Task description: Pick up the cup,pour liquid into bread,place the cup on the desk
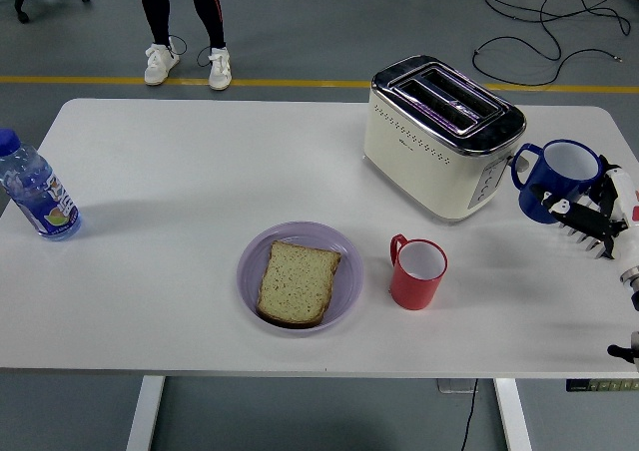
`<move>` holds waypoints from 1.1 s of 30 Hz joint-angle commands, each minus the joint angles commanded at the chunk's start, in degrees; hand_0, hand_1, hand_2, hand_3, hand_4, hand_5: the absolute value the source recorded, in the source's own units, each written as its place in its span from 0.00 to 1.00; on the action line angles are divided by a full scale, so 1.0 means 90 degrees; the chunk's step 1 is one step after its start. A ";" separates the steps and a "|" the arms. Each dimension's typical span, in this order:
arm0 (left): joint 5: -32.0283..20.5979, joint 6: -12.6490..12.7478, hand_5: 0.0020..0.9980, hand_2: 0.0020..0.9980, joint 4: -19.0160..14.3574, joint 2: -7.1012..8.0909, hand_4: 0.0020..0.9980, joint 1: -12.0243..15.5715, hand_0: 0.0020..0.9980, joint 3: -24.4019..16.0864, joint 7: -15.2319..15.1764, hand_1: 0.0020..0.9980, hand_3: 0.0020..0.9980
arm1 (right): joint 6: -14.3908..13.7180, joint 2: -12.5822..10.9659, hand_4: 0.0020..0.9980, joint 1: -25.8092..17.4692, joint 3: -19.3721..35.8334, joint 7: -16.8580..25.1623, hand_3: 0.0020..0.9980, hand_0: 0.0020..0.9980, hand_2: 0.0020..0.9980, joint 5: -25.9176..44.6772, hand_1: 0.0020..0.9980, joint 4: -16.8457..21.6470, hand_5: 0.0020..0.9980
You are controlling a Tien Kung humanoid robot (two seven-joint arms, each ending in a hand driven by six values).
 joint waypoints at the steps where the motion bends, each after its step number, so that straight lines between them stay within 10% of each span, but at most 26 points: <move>1: 0.0039 -0.0005 0.88 0.71 0.0000 0.0000 0.31 -0.0003 0.66 -0.0027 0.0003 0.69 0.59 | -0.0010 0.0038 0.61 -0.0016 0.0006 0.0019 0.58 0.58 0.58 -0.0032 0.54 -0.0071 0.04; 33: 0.0062 -0.0024 0.88 0.71 0.0000 0.0000 0.31 -0.0075 0.66 -0.0021 0.0012 0.69 0.59 | -0.0232 0.0606 0.62 -0.0094 -0.0095 0.1195 0.58 0.59 0.58 0.0518 0.54 -0.1272 0.08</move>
